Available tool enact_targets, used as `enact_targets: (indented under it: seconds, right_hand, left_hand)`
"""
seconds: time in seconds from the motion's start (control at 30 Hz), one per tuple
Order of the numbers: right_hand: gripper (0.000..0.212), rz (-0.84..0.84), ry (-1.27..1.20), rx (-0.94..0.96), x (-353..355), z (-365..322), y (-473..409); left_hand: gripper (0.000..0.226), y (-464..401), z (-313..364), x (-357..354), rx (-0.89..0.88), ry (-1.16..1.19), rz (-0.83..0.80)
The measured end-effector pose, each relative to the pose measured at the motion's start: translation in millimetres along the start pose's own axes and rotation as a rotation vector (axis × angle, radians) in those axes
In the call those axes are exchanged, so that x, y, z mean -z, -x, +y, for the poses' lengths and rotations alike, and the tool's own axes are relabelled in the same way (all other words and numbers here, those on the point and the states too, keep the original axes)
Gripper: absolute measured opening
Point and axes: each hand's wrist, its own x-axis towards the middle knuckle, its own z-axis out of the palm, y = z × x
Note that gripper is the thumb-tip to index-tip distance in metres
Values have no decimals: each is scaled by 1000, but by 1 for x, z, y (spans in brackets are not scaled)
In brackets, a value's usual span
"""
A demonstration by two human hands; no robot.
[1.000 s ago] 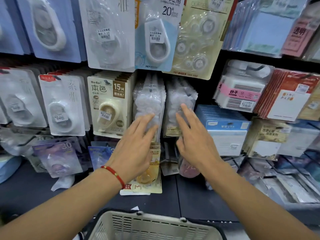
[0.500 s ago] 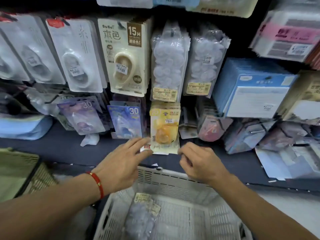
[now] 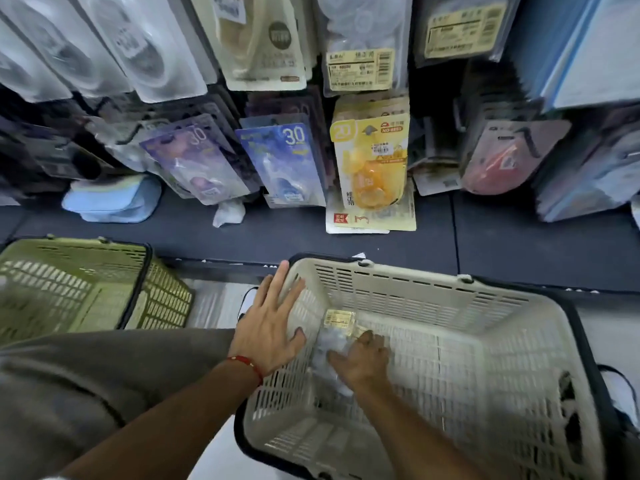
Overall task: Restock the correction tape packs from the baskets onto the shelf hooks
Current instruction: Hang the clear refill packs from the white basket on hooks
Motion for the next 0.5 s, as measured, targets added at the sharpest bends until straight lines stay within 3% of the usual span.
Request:
enact_targets:
  seconds: [0.1,0.2,0.3,0.5]
  right_hand:
    - [88,110,-7,44,-15,-14,2]
    - [92,97,-331,-19,-14,-20,1]
    - [92,-7,-539,-35,-1,-14,3]
    - [66,-308,-382,191,85,2,21]
  left_hand:
    - [92,2,0,-3,30,37,-16]
    - [94,1,-2,-6,32,31,-8]
    - [93,2,-2,-6,24,66,22]
    - [78,-5,11,7,73,241,73]
